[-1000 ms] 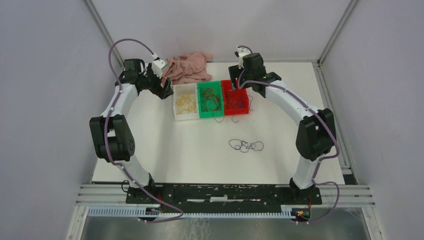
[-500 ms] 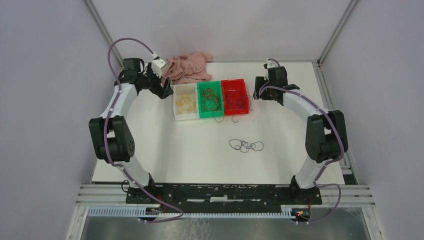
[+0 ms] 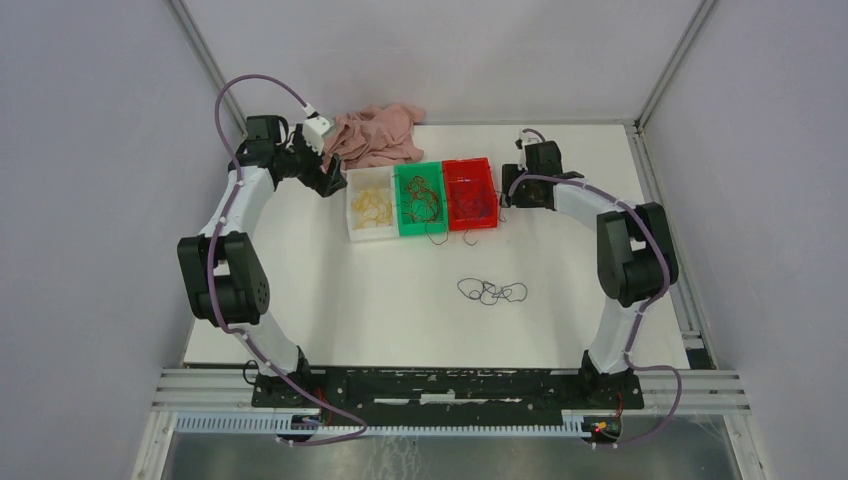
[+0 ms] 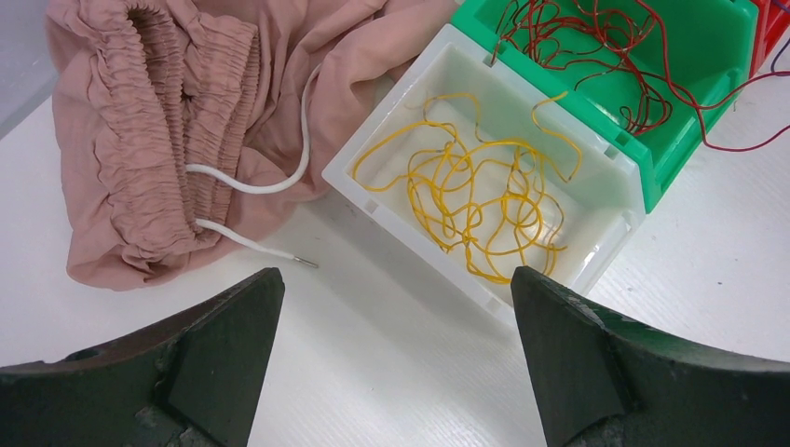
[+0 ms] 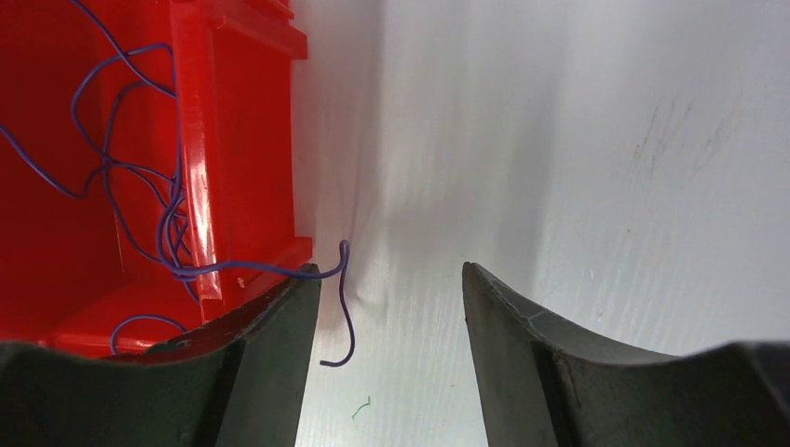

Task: Untangle the cables
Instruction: Adjust the cable in the bin.

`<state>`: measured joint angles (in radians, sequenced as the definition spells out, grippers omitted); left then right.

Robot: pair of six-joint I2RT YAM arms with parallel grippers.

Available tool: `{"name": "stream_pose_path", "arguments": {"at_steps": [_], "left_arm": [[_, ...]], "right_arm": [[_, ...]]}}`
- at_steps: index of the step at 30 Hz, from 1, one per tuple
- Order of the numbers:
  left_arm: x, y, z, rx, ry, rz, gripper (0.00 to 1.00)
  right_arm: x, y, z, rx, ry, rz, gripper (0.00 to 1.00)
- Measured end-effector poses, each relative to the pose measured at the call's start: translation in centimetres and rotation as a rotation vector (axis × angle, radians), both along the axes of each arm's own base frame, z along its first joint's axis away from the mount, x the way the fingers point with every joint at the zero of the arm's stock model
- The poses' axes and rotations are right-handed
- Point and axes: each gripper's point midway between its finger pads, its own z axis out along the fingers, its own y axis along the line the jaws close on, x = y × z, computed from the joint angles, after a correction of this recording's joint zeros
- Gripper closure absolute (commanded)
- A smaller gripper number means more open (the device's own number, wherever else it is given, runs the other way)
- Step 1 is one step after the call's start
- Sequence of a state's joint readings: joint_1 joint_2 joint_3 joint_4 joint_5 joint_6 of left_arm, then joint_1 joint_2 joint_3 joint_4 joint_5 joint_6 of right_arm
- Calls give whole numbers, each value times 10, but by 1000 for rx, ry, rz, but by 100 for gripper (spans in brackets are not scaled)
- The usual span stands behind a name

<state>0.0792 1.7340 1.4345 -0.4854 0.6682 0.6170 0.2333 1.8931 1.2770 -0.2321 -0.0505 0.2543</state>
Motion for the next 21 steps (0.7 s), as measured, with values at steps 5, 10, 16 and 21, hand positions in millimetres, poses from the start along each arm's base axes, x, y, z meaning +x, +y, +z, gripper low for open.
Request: {"name": "stream_pose_path", "arguments": {"at_steps": [5,10,16,21], "left_arm": [[0,-1,1,-6,-1,-6,1],[-1,-4,2,-16,-3,-16,1],[-3,-6,6,-27,-11,-28,1],[-3,-7,8,-30,-14,-31,1]], "right_arm": [[4,6,-11,23,7,3,44],[8,14,-26,39,23,-6,64],[13,21,-27,68,10,-28,95],[19,23,-23,91,-16,-51,100]]}}
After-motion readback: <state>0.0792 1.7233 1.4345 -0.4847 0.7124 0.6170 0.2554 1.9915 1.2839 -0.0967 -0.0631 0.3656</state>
